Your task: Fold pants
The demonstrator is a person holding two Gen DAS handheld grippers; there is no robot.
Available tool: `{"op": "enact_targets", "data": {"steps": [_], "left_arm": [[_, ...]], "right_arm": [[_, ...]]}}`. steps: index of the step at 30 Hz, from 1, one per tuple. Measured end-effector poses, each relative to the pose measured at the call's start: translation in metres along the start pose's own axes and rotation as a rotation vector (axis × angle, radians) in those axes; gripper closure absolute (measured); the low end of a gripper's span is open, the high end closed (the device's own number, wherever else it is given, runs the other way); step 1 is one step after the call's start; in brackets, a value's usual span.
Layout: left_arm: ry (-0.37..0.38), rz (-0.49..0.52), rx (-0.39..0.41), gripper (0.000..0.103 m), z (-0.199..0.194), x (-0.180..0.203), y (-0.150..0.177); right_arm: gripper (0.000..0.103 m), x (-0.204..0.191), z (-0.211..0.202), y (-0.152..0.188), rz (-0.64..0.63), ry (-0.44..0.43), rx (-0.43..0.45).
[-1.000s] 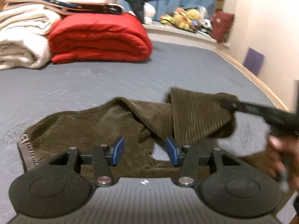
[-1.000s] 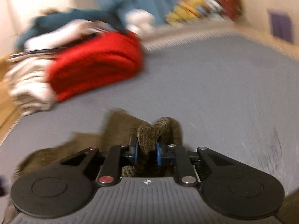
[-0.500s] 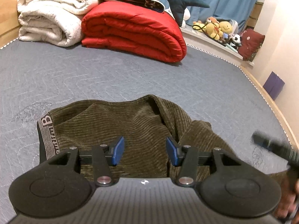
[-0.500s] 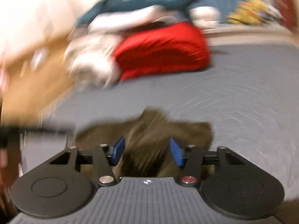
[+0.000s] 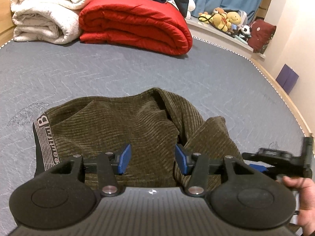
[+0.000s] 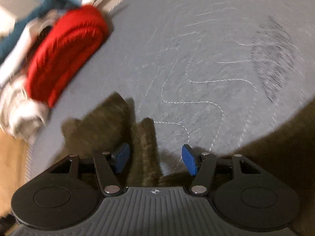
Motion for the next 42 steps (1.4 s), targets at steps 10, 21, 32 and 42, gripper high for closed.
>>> {"op": "enact_targets", "data": {"steps": [10,21,32,42], "left_arm": [[-0.015,0.004,-0.017,0.048,0.008,0.001,0.005],[-0.031,0.012,-0.027,0.048,0.013,-0.005,0.007],[-0.025,0.021,-0.039,0.048,0.017,-0.007,0.010],[-0.001,0.068,-0.053,0.048,0.023,0.006,0.017]], "right_arm": [[0.091,-0.063,0.030,0.021,-0.568,0.119,0.044],[0.095,0.017,-0.096,-0.123,-0.009,-0.140,0.460],[0.089,0.258,-0.114,-0.125,0.581,0.311,0.669],[0.083,0.261,-0.111,-0.139,0.483,0.207,0.616]]}}
Point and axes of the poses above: each gripper's, at about its wrist camera, not at the fingertips, and z roughly the way its jaws point, x to its right, y to its underside, the point moved 8 cm from there along z, roughly the way its jaws point
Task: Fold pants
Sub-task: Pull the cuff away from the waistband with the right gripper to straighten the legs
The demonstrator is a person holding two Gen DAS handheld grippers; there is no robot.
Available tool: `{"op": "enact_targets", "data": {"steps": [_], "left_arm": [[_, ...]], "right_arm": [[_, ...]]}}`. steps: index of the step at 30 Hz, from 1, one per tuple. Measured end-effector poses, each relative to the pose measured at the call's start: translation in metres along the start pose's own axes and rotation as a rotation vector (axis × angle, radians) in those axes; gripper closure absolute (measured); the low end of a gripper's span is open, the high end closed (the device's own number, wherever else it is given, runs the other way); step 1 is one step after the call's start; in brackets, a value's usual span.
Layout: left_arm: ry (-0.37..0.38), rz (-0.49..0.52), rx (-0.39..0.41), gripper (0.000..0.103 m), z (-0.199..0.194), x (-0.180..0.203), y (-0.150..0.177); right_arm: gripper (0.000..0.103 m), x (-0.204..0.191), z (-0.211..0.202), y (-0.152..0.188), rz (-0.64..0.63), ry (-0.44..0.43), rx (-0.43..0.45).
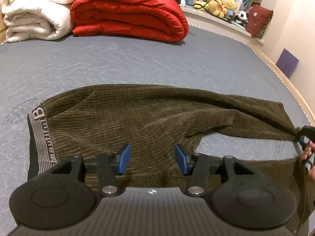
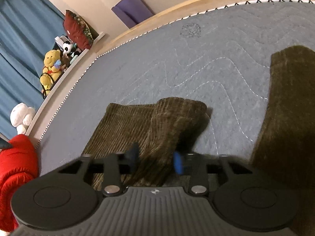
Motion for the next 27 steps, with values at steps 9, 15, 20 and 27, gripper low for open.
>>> {"op": "enact_targets", "data": {"steps": [9,15,20,27], "left_arm": [[0.139,0.177,0.006,0.048,0.039,0.043,0.016],[0.178,0.273,0.064,0.052,0.061,0.084,0.027],[0.071,0.275,0.102,0.052,0.083,0.095,0.021],[-0.038,0.319,0.024,0.062,0.126,0.092,0.027]], "right_arm": [[0.084,-0.054,-0.033,-0.022,-0.161,0.037,0.235],[0.065,-0.049,-0.040,0.000,-0.146,0.222,0.177],[0.059,-0.113,-0.067,0.042,-0.283,0.040,0.181],[0.043,-0.174,-0.052,0.173,-0.381,-0.171,-0.300]]}}
Point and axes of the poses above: each gripper's, at about its wrist camera, not at the fingertips, and z roughly the way its jaws point, x to its right, y to its underside, the point moved 8 cm from there along z, roughly the way its jaws point
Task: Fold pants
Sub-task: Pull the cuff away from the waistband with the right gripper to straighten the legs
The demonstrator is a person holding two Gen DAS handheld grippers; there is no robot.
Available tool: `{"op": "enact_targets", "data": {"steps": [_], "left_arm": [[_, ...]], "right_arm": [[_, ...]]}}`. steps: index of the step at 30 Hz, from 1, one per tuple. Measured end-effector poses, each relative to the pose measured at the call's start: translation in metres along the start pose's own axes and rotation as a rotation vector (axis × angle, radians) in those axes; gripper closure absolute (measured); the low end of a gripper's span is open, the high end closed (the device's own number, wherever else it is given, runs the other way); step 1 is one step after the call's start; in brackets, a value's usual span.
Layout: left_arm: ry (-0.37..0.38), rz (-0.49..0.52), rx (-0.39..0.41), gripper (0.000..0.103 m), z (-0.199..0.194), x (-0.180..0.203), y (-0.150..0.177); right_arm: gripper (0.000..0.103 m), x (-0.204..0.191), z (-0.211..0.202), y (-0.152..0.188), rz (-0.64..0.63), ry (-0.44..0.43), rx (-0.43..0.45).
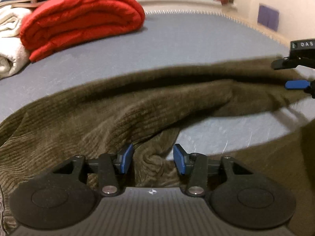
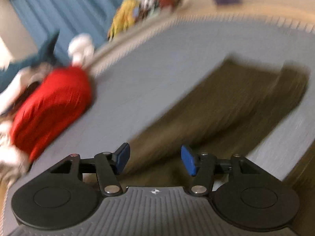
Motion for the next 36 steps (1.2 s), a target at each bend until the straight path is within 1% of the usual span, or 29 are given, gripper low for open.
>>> {"op": "enact_targets", "data": {"steps": [1,2,3,5,7,10,11,12,13,14,15,16,18,20,21,22,24,25,27,28,29,31,32,33,34,35,36], "left_arm": [[-0.010,0.021,-0.002,0.076,0.000,0.000,0.000],[-0.007,0.046,-0.014,0.078,-0.002,-0.001,0.000],[0.016,0.029,-0.015,0.080,-0.009,-0.006,-0.003],[0.053,-0.058,-0.005,0.081,-0.029,-0.020,-0.012],[0.097,-0.123,-0.002,0.081,-0.053,-0.032,-0.017],[0.119,-0.121,0.000,0.081,-0.074,-0.038,-0.013],[0.131,-0.131,-0.008,0.081,-0.076,-0.038,-0.011],[0.139,-0.136,-0.014,0.081,-0.077,-0.037,-0.012],[0.145,-0.140,-0.017,0.081,-0.077,-0.037,-0.011],[0.147,-0.144,-0.019,0.081,-0.076,-0.037,-0.012],[0.157,-0.155,-0.027,0.080,-0.075,-0.038,-0.013],[0.171,-0.169,-0.040,0.077,-0.072,-0.039,-0.015],[0.200,-0.200,-0.054,0.076,-0.074,-0.044,-0.014],[0.219,-0.230,-0.039,0.063,-0.084,-0.048,-0.015],[0.217,-0.234,-0.028,0.052,-0.089,-0.050,-0.016],[0.211,-0.230,-0.013,0.050,-0.095,-0.053,-0.017],[0.199,-0.217,0.006,0.050,-0.106,-0.057,-0.019],[0.190,-0.217,0.010,0.050,-0.111,-0.062,-0.018],[0.169,-0.224,0.017,0.050,-0.120,-0.071,-0.015],[0.160,-0.227,0.022,0.050,-0.125,-0.075,-0.013],[0.141,-0.232,0.029,0.050,-0.130,-0.084,-0.011],[0.108,-0.251,0.038,0.050,-0.141,-0.101,-0.004],[0.096,-0.262,0.041,0.050,-0.146,-0.109,0.000],[0.087,-0.271,0.043,0.050,-0.153,-0.117,0.004],[0.076,-0.280,0.049,0.050,-0.158,-0.125,0.010],[0.061,-0.289,0.060,0.050,-0.164,-0.134,0.016],[0.046,-0.294,0.070,0.050,-0.170,-0.142,0.024]], "right_arm": [[0.043,0.000,0.005,0.009,0.017,0.031,-0.035],[0.042,0.003,0.009,0.018,0.044,0.069,-0.067],[0.040,0.007,0.010,0.024,0.081,0.100,-0.087],[0.039,0.020,0.012,0.030,0.168,0.129,-0.092],[0.039,0.026,0.010,0.024,0.204,0.122,-0.051],[0.040,0.042,0.005,0.015,0.248,0.177,0.007],[0.044,0.048,0.005,0.015,0.272,0.180,0.012],[0.055,0.052,0.004,0.016,0.284,0.186,0.022],[0.061,0.056,0.003,0.016,0.282,0.203,0.025],[0.071,0.059,0.004,0.017,0.284,0.215,0.025],[0.092,0.065,0.006,0.021,0.298,0.226,0.030],[0.100,0.073,0.005,0.023,0.320,0.225,0.026],[0.102,0.080,0.002,0.024,0.349,0.215,0.032],[0.102,0.083,-0.009,0.027,0.347,0.252,0.049],[0.102,0.083,-0.015,0.027,0.346,0.266,0.057],[0.102,0.082,-0.022,0.029,0.342,0.290,0.062],[0.103,0.086,-0.034,0.023,0.317,0.419,0.101],[0.103,0.089,-0.041,0.023,0.313,0.441,0.113],[0.103,0.092,-0.041,0.022,0.336,0.386,0.088],[0.101,0.090,-0.045,0.020,0.352,0.342,0.098],[0.099,0.085,-0.047,0.015,0.340,0.307,0.102],[0.098,0.064,-0.055,0.011,0.256,0.197,0.108],[0.092,0.052,-0.062,0.010,0.200,0.154,0.124],[0.080,0.035,-0.069,0.010,0.124,0.111,0.142],[0.074,0.019,-0.075,0.011,0.042,0.068,0.157],[0.063,0.002,-0.083,0.015,-0.042,0.024,0.168],[0.057,-0.012,-0.091,0.021,-0.120,-0.015,0.171]]}}
Point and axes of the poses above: each gripper's, at about its wrist camera, not at the fingertips, and z roughly the way its jaws point, x to its right, y to its underside, the point moved 8 cm from there along z, roughly the way its jaws point
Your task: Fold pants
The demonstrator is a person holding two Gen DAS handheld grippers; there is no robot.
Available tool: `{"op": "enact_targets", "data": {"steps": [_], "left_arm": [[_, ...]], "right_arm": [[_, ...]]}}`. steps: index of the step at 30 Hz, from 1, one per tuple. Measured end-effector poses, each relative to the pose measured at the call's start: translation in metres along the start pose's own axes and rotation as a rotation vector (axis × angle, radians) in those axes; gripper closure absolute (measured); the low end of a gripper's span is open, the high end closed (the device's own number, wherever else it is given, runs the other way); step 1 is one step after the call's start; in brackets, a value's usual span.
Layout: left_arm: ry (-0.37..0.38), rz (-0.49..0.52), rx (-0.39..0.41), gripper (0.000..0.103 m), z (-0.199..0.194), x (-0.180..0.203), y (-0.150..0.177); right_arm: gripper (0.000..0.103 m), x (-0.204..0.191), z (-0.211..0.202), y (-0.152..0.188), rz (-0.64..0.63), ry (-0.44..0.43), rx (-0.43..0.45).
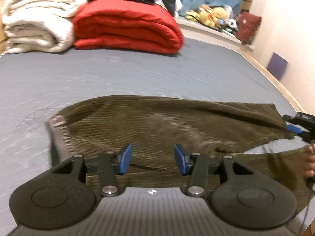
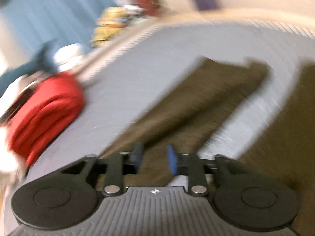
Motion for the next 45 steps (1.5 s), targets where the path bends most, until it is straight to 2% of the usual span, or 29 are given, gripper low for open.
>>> {"op": "enact_targets", "data": {"steps": [2,5,7,8,9,12,13,14,15,16,18,20,23,28,32,37,41,45], "left_arm": [[-0.015,-0.005,-0.003,0.050,-0.013,-0.012,0.010],[0.019,-0.020,-0.024,0.049,-0.035,-0.019,0.022],[0.022,-0.018,-0.041,0.049,-0.050,-0.024,0.029],[0.029,-0.018,-0.046,0.049,-0.057,-0.027,0.032],[0.034,-0.013,-0.041,0.049,-0.063,-0.031,0.035],[0.007,0.006,0.008,0.049,-0.065,-0.047,0.046],[-0.020,-0.022,0.021,0.049,-0.060,-0.059,0.051],[-0.042,-0.047,-0.006,0.051,-0.053,-0.069,0.055],[-0.065,-0.088,-0.041,0.060,-0.046,-0.079,0.059],[-0.054,-0.133,-0.040,0.061,-0.042,-0.089,0.059],[-0.060,-0.125,-0.045,0.061,-0.037,-0.100,0.059],[-0.085,-0.131,-0.056,0.061,-0.035,-0.112,0.062],[-0.041,-0.175,-0.111,0.061,-0.026,-0.122,0.071],[-0.044,-0.132,-0.150,0.053,-0.016,-0.130,0.079],[-0.031,-0.160,-0.201,0.043,-0.006,-0.135,0.087],[-0.062,-0.114,-0.254,0.042,0.005,-0.135,0.100],[-0.055,-0.098,-0.279,0.041,0.010,-0.132,0.108],[-0.046,-0.047,-0.293,0.042,0.015,-0.121,0.117]], "right_arm": [[0.058,-0.034,-0.014,0.006,-0.160,-0.100,-0.002],[0.056,-0.071,-0.048,0.018,-0.330,-0.214,0.014],[0.049,-0.087,-0.076,0.028,-0.394,-0.262,0.027],[0.041,-0.094,-0.090,0.036,-0.420,-0.293,0.029],[0.032,-0.099,-0.102,0.044,-0.447,-0.312,0.027],[0.021,-0.111,-0.133,0.081,-0.539,-0.372,-0.013],[0.021,-0.116,-0.140,0.095,-0.579,-0.379,-0.034],[0.021,-0.119,-0.145,0.108,-0.611,-0.386,-0.051],[0.021,-0.122,-0.148,0.121,-0.636,-0.392,-0.059],[0.022,-0.123,-0.151,0.137,-0.673,-0.391,-0.065],[0.028,-0.128,-0.151,0.163,-0.741,-0.362,-0.075],[0.032,-0.131,-0.153,0.189,-0.784,-0.373,-0.097],[0.050,-0.131,-0.155,0.223,-0.860,-0.403,-0.149],[0.052,-0.134,-0.160,0.266,-0.949,-0.473,-0.253],[0.049,-0.136,-0.166,0.289,-1.068,-0.502,-0.279],[0.046,-0.138,-0.165,0.310,-1.184,-0.510,-0.274],[0.045,-0.144,-0.166,0.311,-1.211,-0.515,-0.255],[0.050,-0.152,-0.165,0.317,-1.250,-0.515,-0.224]]}}
Point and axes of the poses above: each gripper's, at about its wrist camera, not at the fingertips, and z roughly the way its jaws point, x to its right, y to its underside, the point moved 8 cm from there along z, roughly the way its jaws point
